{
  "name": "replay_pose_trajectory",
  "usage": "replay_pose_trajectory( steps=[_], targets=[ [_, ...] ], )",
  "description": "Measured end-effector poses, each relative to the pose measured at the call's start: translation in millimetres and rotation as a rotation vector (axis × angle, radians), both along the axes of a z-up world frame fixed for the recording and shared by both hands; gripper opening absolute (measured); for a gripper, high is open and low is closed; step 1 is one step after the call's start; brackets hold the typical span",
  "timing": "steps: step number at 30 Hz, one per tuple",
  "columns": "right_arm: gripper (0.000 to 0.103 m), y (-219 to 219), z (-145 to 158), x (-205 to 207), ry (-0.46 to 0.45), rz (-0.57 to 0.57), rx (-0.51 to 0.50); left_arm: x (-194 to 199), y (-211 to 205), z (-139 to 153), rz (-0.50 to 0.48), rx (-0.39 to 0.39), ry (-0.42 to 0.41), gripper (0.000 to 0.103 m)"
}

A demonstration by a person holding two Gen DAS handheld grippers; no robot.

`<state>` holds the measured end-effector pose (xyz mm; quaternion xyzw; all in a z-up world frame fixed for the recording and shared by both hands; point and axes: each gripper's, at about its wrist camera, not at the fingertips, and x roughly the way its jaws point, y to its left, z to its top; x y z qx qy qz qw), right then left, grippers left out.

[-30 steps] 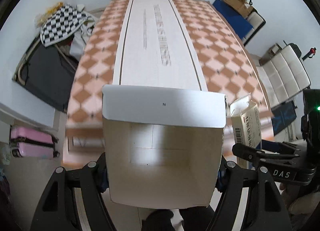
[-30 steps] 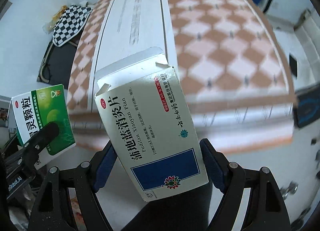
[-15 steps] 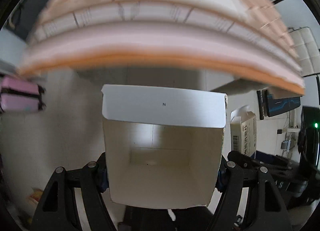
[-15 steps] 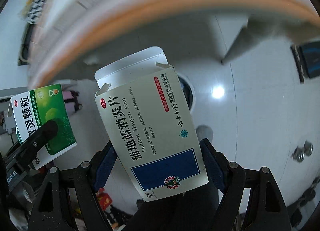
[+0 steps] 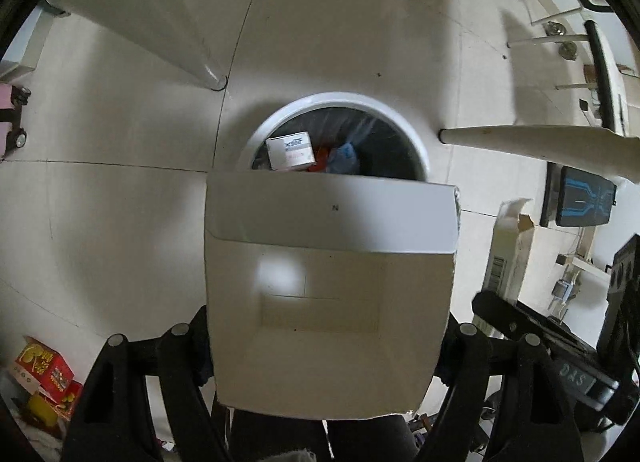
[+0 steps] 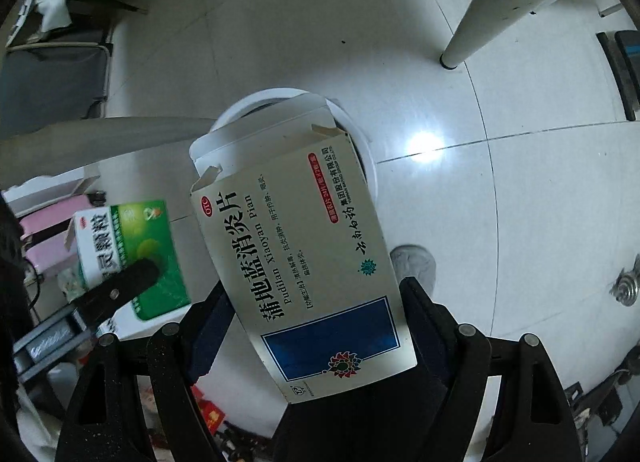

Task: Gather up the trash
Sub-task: 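Carry both boxes over the trash bin and open both tools to drop them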

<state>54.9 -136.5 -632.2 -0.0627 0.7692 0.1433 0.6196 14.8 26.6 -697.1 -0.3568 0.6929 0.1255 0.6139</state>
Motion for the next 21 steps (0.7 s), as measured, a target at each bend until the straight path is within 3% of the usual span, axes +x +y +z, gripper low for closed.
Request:
replay_pose_trajectory(
  steps=[1, 2, 5, 7, 9, 15, 21],
  targets=[
    [0.083, -2.4, -7.3, 3.2, 0.005, -0.004, 0.005, -5.3, 0.5, -5.6, 0.007, -0.004, 0.001, 0.092],
    [0.083, 0.2, -19.6, 4.2, 0.011, -0.008, 0.010, -8.9, 3.4, -7.2, 0.011, -0.003, -0.002, 0.098],
    [0.086, 8.1, -39.7, 8.7, 0.027, -0.008, 0.028, -17.8, 9.0, -7.7, 0.023, 0.016, -0.009, 0.098],
    [0.101, 11.6, -47.2, 7.6, 0.036, -0.011, 0.049, -24.3, 11.3, -1.7, 0.029, 0.049, -0.005, 0.098],
    [0.103, 6.8, -46.2, 12.7, 0.018, -0.001, 0.057, -27.5, 14.1, 7.2, 0.034, 0.080, -0.004, 0.098],
    [0.103, 5.4, -11.4, 11.8, -0.053, 0.053, 0.006, -46.3, 16.8, 59.9, 0.035, 0.257, -0.014, 0.098],
    [0.103, 1.5, 62.2, -6.9, -0.135, 0.124, -0.030, -58.0, 1.1, 120.5, 0.020, 0.302, -0.034, 0.098]
  ],
)
